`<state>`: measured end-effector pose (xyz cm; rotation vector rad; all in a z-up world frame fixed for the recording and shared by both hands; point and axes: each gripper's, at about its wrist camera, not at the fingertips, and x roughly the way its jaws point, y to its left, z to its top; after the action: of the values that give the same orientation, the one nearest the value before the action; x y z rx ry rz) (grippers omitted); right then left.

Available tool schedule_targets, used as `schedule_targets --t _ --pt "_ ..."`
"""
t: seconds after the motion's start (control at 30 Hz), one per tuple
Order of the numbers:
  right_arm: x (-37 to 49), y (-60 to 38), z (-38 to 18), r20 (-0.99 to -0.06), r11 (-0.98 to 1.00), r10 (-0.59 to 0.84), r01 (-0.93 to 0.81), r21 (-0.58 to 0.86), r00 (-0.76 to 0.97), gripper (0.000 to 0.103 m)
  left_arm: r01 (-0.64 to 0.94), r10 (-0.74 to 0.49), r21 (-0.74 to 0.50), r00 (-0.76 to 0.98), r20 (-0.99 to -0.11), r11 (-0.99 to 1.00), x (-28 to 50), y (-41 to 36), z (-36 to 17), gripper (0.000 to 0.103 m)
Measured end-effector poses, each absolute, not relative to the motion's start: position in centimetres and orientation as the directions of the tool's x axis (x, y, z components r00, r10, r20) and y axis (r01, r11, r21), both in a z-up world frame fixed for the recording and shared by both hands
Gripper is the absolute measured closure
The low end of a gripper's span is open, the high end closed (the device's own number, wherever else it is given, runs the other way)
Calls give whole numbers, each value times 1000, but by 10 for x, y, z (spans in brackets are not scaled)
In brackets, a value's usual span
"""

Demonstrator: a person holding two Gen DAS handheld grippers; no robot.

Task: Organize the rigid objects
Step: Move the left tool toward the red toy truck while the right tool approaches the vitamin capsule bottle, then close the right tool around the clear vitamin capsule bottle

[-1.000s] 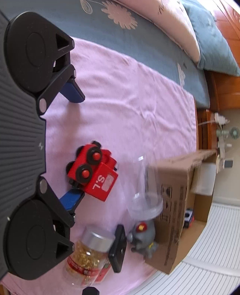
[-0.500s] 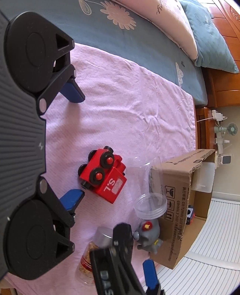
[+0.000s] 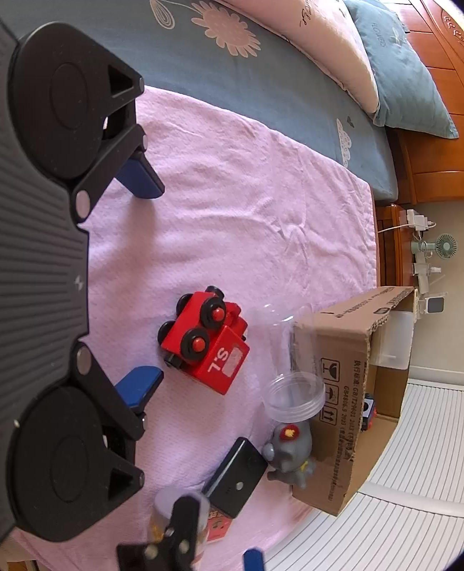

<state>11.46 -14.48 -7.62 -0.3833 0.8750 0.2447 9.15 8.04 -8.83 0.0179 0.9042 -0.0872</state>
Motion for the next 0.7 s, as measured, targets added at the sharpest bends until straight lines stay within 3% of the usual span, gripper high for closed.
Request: schedule_targets --t 0.4,0.7 --pt "89 -204 -102 -830 950 62 -287 -121 554 0 90 -70 -19 607 -791 996 93 77 -88 3" --pt "81 -231 -108 -814 960 164 -281 1 557 0 127 -93 -20 608 -788 992 93 69 -88 3"
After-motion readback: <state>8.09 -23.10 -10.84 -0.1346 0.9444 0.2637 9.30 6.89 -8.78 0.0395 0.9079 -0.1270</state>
